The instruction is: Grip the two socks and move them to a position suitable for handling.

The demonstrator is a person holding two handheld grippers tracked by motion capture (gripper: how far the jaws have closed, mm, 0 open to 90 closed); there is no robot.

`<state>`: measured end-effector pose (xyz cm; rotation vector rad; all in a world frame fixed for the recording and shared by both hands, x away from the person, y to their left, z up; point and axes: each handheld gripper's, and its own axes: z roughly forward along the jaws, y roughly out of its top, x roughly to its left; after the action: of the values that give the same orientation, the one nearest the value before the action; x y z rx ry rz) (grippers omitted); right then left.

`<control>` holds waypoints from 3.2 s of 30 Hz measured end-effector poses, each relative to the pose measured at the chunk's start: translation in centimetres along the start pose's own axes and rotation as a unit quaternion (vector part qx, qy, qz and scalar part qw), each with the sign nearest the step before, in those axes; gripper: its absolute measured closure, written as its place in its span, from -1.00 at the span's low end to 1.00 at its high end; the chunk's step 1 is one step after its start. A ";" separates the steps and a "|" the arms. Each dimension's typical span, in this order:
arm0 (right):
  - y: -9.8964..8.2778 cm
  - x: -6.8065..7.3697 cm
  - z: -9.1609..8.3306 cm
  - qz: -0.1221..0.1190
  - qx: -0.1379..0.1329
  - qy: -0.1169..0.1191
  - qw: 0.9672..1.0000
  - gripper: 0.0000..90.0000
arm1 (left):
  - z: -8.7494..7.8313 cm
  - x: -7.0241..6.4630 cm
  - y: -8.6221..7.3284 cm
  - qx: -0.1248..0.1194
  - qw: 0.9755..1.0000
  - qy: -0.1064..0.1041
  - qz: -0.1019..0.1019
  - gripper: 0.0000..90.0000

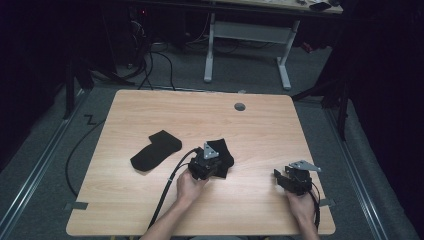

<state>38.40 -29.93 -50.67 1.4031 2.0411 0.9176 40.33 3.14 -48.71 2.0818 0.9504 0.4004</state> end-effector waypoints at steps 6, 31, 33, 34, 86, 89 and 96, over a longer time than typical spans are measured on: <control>1.1 1.8 -0.2 -0.033 -0.003 0.027 0.999 0.53 | -0.2 -0.1 -0.2 -0.001 1.000 -0.002 -0.001 0.50; 7.1 11.1 4.3 -0.119 -0.001 0.148 0.982 0.52 | -3.5 -0.6 -4.3 0.021 0.999 0.014 0.031 0.14; 7.1 11.2 4.7 -0.117 0.007 0.151 0.982 0.54 | -3.2 -0.6 -4.3 0.025 0.999 0.013 0.032 0.21; 7.0 11.2 5.0 -0.118 0.011 0.152 0.981 0.57 | -3.1 -0.6 -4.3 0.027 0.999 0.013 0.032 0.27; 7.0 12.5 4.9 -0.177 0.019 0.145 0.973 0.69 | -2.0 -0.3 -2.0 0.037 0.999 0.035 0.004 0.14; 8.0 12.4 4.8 -0.163 0.009 0.146 0.976 0.52 | -1.4 -0.2 -2.3 0.045 0.999 0.030 -0.002 0.21; 8.7 13.5 7.0 -0.172 0.040 0.144 0.974 0.46 | -1.2 -0.1 -2.4 0.042 0.999 0.013 0.001 0.47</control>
<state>43.97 -13.38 -48.93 0.9476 2.4628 0.9345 38.39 4.69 -49.76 2.1572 0.9960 0.3963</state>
